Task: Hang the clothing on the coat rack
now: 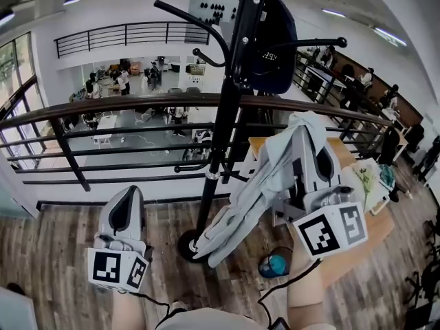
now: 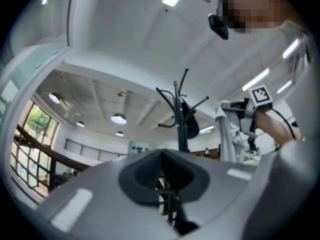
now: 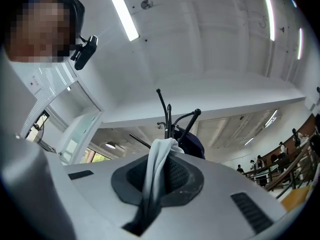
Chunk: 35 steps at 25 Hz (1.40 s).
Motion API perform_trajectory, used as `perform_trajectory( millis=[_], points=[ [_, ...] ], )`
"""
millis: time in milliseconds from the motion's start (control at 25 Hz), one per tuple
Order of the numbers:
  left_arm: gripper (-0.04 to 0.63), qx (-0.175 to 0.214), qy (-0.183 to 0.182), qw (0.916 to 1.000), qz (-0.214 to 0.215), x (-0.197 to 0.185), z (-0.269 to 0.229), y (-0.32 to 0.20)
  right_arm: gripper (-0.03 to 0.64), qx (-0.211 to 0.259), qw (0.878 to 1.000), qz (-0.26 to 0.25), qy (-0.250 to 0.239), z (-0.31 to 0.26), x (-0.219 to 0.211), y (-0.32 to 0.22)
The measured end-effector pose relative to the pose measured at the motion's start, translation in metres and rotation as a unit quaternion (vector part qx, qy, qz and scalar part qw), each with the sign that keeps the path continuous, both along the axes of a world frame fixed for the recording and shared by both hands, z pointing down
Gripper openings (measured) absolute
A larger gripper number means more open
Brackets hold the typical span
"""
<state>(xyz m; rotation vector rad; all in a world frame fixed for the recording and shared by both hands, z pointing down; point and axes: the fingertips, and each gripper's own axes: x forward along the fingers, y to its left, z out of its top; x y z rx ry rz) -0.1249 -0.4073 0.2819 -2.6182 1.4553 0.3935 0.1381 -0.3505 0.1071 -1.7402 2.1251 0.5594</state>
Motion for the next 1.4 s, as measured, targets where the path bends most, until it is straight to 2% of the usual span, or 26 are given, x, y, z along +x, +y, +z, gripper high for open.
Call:
perform_trajectory(
  millis=[480, 680, 1000, 1400],
  points=[
    [0.009, -0.002, 0.010, 0.9994, 0.033, -0.022, 0.002, -0.027, 0.009, -0.021, 0.999, 0.021, -0.038, -0.041, -0.006, -0.049],
    [0.009, -0.005, 0.011, 0.9990, 0.044, -0.028, 0.005, -0.037, 0.009, -0.005, 0.999, 0.030, -0.020, -0.063, -0.016, -0.059],
    [0.009, -0.007, 0.016, 0.9990, 0.040, -0.049, 0.009, -0.050, 0.009, 0.007, 0.998, 0.053, -0.028, -0.088, -0.019, -0.072],
    [0.009, -0.009, 0.023, 0.9993, 0.029, -0.073, 0.012, -0.060, 0.009, -0.015, 0.999, 0.049, -0.009, -0.080, -0.046, -0.091]
  ],
)
